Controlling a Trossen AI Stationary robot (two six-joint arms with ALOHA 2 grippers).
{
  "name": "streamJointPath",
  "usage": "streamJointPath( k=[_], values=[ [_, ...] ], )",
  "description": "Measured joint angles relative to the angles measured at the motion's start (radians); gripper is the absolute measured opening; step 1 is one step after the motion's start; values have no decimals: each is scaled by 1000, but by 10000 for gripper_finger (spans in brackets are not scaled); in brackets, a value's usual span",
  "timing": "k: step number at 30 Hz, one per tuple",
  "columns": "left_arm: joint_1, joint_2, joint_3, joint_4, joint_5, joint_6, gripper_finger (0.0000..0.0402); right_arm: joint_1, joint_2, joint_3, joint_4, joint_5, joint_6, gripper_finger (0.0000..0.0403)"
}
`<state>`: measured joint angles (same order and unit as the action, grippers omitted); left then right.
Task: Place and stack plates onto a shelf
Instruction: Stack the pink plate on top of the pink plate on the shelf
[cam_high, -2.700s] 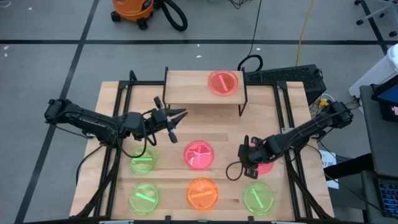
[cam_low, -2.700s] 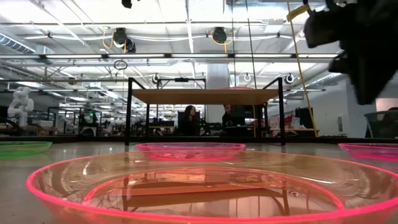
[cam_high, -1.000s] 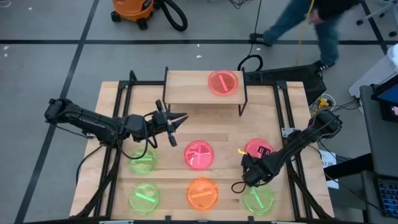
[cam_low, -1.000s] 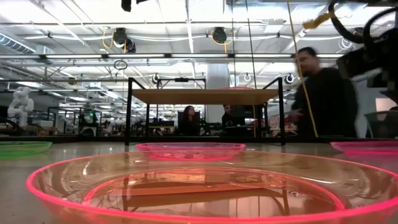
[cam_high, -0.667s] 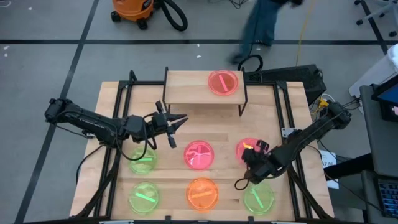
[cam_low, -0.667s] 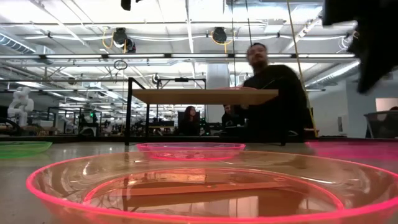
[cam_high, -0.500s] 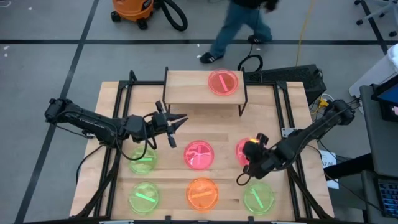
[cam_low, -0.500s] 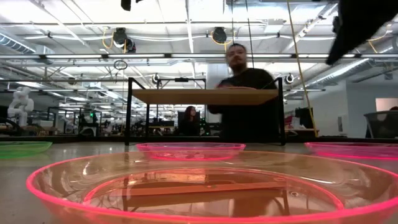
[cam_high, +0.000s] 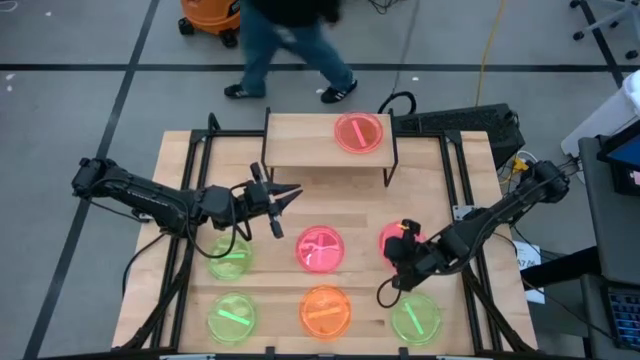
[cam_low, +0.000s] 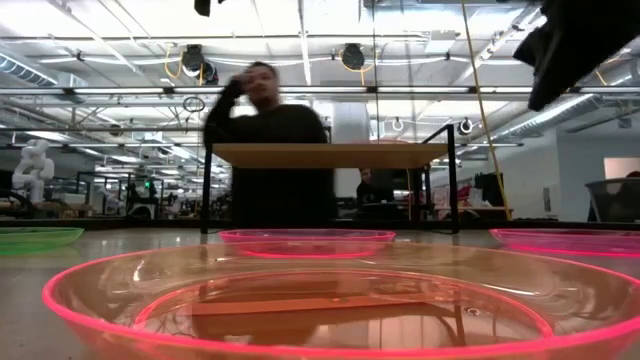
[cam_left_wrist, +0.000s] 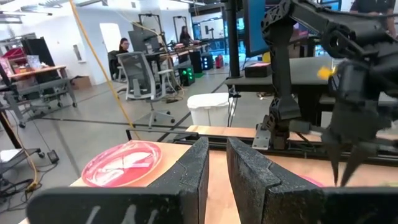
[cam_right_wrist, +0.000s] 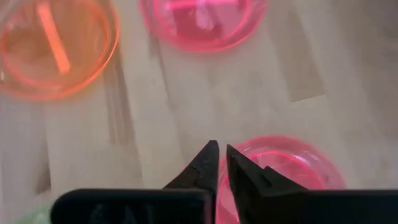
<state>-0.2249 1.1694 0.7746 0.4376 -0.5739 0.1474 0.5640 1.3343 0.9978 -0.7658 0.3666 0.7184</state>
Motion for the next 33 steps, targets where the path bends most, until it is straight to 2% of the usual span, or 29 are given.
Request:
streamJointPath(
  k=[8,12,24,33],
  values=[
    [1,0,0,7,0,11,65,0,59,-49,17,-96,41,119],
    [1,0,0,7,0,11,65,17,68,-50,21,-136,71,149],
    [0,0,0,-27,0,-26,65,69,188,-50,25,-139,54,154],
    [0,0,0,-55,0,-45,65,75,199,-50,-66,-135,74,153]
  ],
)
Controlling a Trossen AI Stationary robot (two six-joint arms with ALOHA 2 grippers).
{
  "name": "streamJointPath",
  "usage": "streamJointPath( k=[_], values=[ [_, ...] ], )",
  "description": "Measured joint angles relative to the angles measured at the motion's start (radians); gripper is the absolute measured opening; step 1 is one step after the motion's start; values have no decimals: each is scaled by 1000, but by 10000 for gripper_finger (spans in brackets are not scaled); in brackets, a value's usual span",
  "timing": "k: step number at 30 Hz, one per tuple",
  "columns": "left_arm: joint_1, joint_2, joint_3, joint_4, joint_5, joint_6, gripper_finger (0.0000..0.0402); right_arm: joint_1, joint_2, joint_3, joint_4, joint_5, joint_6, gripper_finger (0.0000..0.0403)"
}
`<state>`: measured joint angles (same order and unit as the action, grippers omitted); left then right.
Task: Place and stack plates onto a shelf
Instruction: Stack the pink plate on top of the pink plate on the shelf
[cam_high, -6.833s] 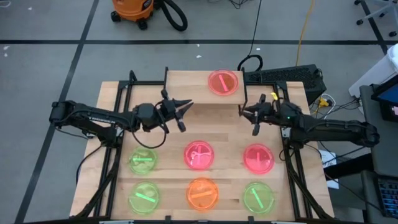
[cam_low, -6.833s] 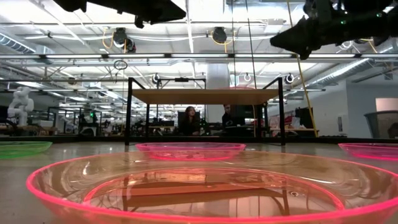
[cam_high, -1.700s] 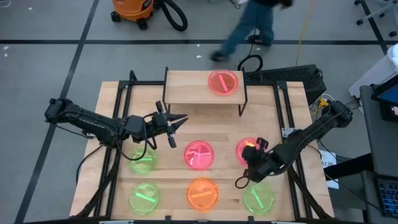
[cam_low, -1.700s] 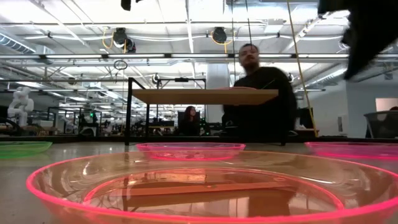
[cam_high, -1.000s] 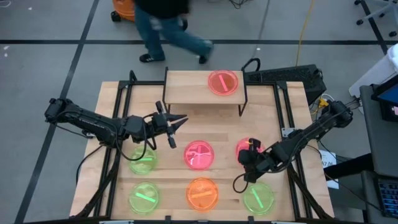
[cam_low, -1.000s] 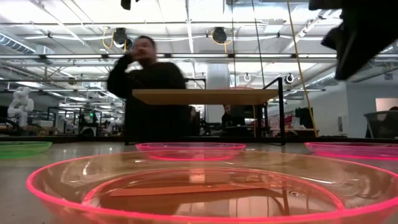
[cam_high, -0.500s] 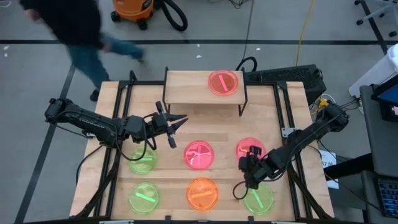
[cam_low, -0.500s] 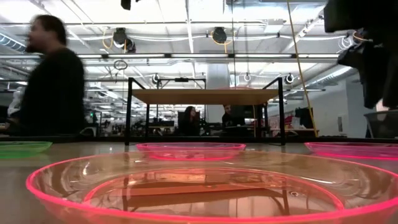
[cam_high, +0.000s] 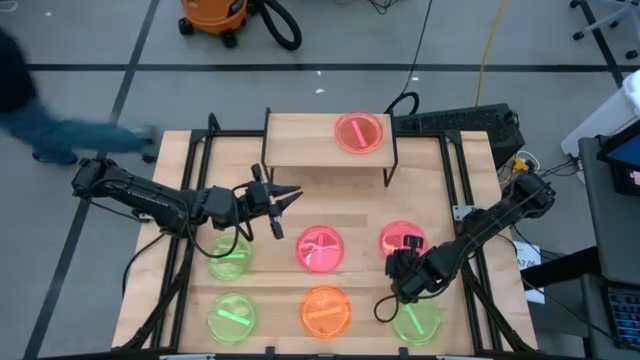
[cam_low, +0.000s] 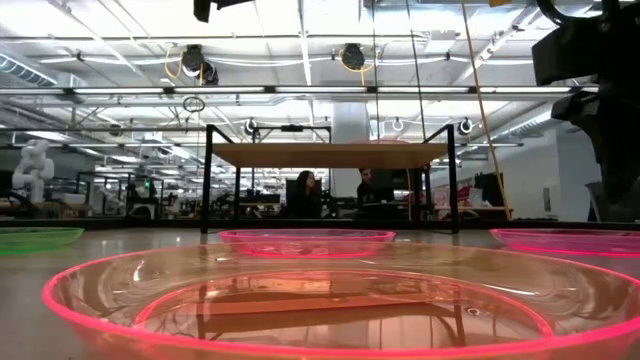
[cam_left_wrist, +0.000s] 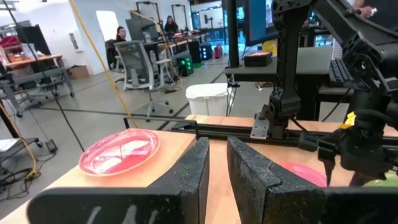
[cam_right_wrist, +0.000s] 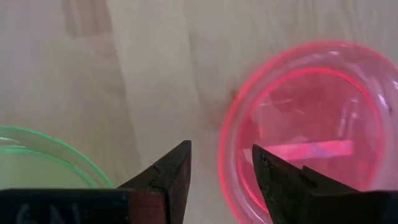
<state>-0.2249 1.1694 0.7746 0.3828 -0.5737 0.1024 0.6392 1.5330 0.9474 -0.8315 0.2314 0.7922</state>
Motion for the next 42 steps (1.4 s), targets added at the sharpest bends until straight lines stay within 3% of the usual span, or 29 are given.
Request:
streamJointPath(
  k=[32,36,42],
  values=[
    [0,0,0,2,0,3,65,24,135,-48,-14,37,94,150],
    [0,0,0,2,0,-1,65,24,136,-51,-17,33,121,120],
    [-6,3,0,-32,0,-9,65,24,138,-53,-6,26,131,25]
  ],
)
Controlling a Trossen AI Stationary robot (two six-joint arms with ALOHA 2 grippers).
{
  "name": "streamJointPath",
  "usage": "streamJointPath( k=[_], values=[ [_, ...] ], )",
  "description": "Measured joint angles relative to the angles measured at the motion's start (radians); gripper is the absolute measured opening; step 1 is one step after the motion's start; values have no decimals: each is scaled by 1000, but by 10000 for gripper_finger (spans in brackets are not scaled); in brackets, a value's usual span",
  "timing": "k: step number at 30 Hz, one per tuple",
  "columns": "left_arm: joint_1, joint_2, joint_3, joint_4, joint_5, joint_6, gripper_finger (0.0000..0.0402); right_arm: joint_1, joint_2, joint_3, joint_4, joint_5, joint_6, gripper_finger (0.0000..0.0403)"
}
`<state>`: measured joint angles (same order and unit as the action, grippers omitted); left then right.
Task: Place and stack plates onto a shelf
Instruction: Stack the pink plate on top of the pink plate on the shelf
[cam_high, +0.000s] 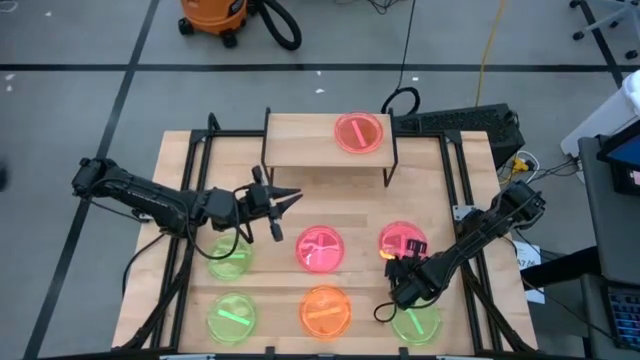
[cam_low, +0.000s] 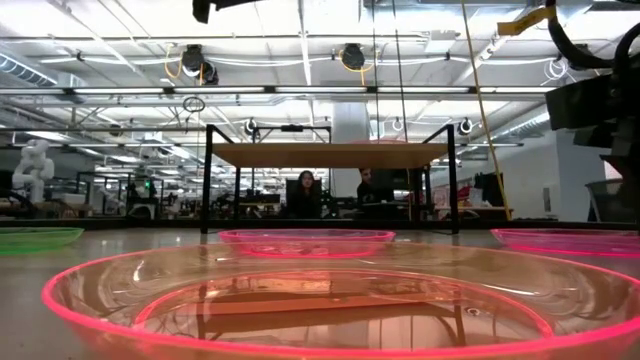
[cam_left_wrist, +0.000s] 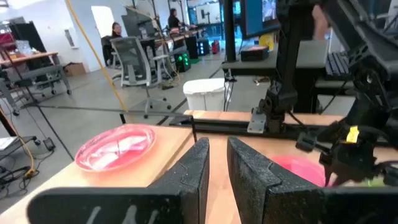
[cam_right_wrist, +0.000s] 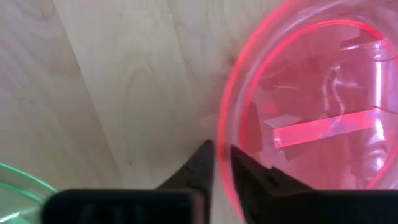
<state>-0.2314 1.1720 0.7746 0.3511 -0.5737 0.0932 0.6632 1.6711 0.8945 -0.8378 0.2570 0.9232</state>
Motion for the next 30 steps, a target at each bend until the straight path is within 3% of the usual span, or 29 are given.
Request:
streamJointPath(
  k=[8,18,30],
  values=[
    [1,1,0,-37,0,-28,65,-1,-15,0,-1,21,-3,2],
    [1,1,0,-43,0,-29,65,-17,-180,-4,-15,192,-6,0],
    [1,1,0,-43,0,-32,65,-108,-373,0,161,374,-226,0]
  ],
)
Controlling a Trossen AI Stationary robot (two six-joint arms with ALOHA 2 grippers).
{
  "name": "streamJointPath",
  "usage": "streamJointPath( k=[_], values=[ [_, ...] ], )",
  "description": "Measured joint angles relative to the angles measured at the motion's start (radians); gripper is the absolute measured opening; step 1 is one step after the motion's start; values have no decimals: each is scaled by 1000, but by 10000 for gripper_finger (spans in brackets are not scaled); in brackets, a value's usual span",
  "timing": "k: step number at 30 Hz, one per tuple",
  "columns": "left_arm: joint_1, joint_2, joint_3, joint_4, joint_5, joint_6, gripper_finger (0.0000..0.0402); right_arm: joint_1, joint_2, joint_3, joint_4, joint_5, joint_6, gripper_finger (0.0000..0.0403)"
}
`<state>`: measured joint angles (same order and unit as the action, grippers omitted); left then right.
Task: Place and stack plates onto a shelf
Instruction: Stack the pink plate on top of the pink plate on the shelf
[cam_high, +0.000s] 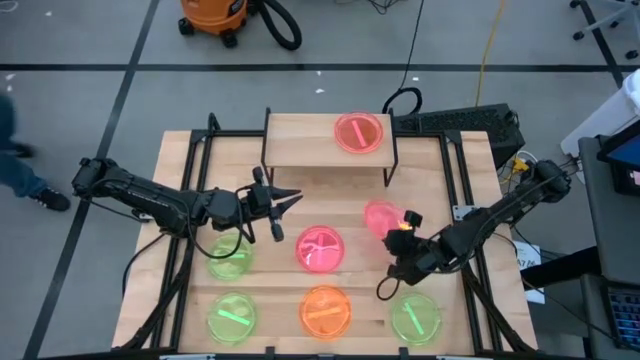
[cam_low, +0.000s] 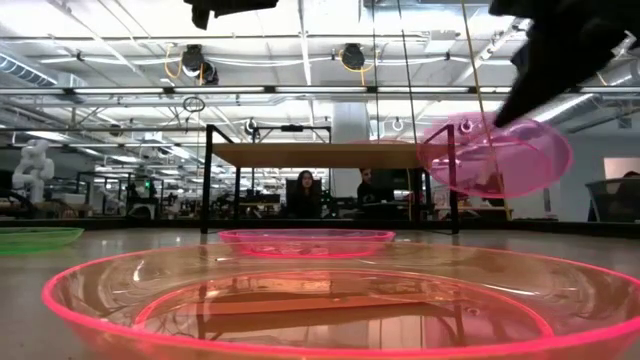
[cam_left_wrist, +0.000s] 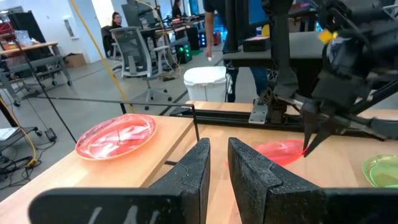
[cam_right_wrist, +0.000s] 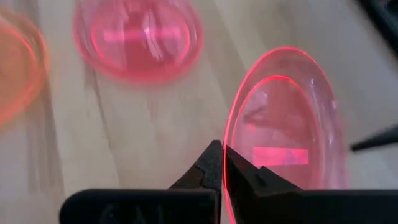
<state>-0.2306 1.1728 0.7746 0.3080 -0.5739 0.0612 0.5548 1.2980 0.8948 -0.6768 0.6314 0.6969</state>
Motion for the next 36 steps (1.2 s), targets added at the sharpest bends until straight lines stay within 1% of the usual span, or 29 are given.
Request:
streamJointPath(
  k=[4,8,11,14,16,21,25,29,31,36],
  values=[
    [0,0,0,-9,0,0,65,-30,-38,0,90,59,-106,0],
    [0,0,0,-12,0,8,65,-87,-68,8,164,145,-239,0],
    [0,0,0,-12,-15,24,65,-171,-72,35,189,178,-337,0],
    [-1,-1,0,-6,-51,42,65,-268,-72,63,227,178,-456,0],
    [-1,-2,0,0,-56,42,65,-333,-74,81,239,173,-537,0],
    [0,-3,0,0,-56,70,65,-506,-80,132,317,91,-721,0],
    [0,-3,0,11,-57,103,65,-657,-74,145,416,-34,-845,0],
    [0,-3,0,40,-59,143,65,-789,-53,146,485,-164,-899,0],
    [0,-3,0,57,-59,158,65,-835,-30,146,510,-213,-922,0],
    [1,-3,0,94,-59,212,65,-908,33,146,559,-280,-974,0]
  ],
)
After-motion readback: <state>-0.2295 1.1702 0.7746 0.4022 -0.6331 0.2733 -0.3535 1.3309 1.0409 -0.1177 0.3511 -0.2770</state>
